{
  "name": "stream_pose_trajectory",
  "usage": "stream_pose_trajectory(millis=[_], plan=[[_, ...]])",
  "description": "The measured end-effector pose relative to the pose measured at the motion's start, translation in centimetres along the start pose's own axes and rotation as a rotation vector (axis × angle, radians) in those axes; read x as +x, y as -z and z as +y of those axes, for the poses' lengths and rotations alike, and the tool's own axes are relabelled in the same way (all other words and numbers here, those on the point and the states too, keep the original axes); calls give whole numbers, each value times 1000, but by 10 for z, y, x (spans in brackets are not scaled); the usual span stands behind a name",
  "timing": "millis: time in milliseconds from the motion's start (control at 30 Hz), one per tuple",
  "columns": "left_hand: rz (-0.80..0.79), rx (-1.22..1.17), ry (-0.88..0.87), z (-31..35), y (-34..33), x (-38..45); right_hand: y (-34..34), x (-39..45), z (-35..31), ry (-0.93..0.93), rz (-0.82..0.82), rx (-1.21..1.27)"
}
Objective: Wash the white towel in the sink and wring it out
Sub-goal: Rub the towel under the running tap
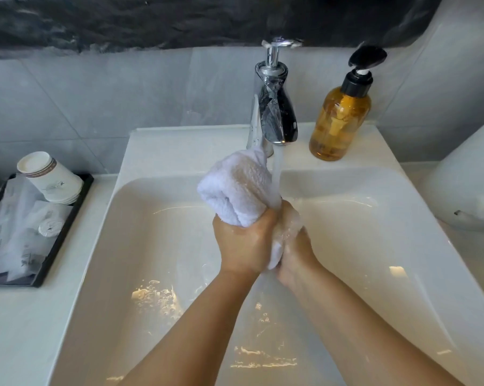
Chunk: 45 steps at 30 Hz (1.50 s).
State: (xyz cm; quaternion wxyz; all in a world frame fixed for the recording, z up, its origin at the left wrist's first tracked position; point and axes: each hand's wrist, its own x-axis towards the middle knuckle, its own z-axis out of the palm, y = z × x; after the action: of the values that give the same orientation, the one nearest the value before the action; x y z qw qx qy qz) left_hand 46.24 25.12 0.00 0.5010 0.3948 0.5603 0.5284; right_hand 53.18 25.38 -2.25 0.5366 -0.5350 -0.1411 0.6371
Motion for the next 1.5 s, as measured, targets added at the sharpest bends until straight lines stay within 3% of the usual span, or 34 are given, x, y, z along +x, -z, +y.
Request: stream_pose_trajectory(millis=[133,200,267,333,367,400,433,467,500,533,567,667,767,833,900,1167,1233,1333,1400,1500], plan=[[-13,2,21,-2,2,4,1,9,6,51,141,-244],[-23,4,21,-3,2,4,2,11,2,-21,155,-153],[-94,-1,13,-5,3,7,6,14,-2,18,115,-137],[-262,-86,24,-5,6,13,11,19,-8,48,54,-164],[-350,-162,65,-4,10,17,10,18,-14,43,-20,-207],[-416,-245,129,-2,14,20,5,13,-21,39,-193,-243],[-458,-310,190,1,17,22,6,8,-29,180,-254,-357],[-482,-349,225,3,19,23,12,-4,-27,260,-314,-302],[-490,-368,237,3,21,24,14,-12,-28,194,-243,-257],[-474,-382,237,4,21,24,16,-8,-26,168,-200,-417],[-423,-393,233,5,20,23,11,-13,-24,-82,-201,-292],[-151,-388,192,8,17,25,8,-2,-27,-40,-23,-51],[60,-368,193,7,19,29,-7,-14,-19,-9,-99,-79],[80,-290,218,5,17,25,-11,-6,3,86,-64,-164],[29,-205,234,3,10,15,-10,5,14,154,124,-265],[-70,-181,204,4,5,11,-4,0,0,74,231,-349],[-148,-158,147,3,6,13,-2,0,-4,51,195,-382],[-383,-76,-14,2,8,17,12,1,-16,71,-1,-401],[-468,-53,-49,5,10,17,20,-4,-29,1,-173,-290],[-518,-137,-13,5,15,21,20,-10,-40,-4,-182,-441]])
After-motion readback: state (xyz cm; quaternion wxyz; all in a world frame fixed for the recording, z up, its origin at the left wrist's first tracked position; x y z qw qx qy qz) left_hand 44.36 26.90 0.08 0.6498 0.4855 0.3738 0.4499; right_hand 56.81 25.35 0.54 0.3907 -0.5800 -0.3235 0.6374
